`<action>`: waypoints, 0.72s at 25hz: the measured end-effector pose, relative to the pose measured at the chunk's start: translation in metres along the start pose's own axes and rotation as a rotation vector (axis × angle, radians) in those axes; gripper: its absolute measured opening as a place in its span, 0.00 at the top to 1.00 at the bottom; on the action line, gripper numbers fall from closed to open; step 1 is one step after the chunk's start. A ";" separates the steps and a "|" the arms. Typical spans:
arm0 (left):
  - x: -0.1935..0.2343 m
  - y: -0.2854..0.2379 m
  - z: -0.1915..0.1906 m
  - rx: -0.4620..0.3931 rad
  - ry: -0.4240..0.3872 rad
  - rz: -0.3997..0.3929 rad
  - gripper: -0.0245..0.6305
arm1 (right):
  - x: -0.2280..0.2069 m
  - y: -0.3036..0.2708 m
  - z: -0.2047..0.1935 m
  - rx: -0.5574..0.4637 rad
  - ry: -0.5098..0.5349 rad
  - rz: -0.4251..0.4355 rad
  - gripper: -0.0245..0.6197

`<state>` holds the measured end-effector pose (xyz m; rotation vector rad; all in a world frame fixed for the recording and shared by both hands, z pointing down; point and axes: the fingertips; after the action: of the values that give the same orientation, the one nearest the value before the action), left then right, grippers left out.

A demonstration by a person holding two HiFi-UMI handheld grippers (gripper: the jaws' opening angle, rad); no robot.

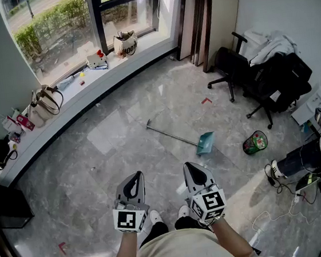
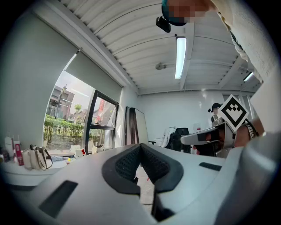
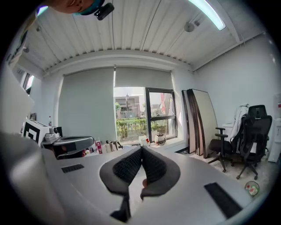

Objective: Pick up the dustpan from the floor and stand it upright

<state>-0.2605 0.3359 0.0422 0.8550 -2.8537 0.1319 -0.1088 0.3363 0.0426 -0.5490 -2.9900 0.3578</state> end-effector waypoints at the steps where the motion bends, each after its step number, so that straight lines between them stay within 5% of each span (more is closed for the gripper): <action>1: 0.005 0.000 -0.002 0.005 -0.004 -0.003 0.95 | 0.005 -0.002 -0.002 0.000 -0.005 -0.001 0.94; 8: 0.037 -0.028 -0.002 -0.022 0.008 -0.020 0.95 | 0.009 -0.042 -0.010 0.028 0.003 0.014 0.94; 18: 0.080 -0.156 0.005 -0.010 -0.039 0.004 0.95 | -0.070 -0.171 -0.014 0.087 -0.001 0.099 0.94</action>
<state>-0.2405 0.1622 0.0572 0.8598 -2.8894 0.1023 -0.1000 0.1590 0.0948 -0.6897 -2.9381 0.4937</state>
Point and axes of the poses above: the fingertips, and each gripper's own axes: y backward along the fingers, x to its left, z out of its top, and after that the axes turned 7 degrees about y, right-handed
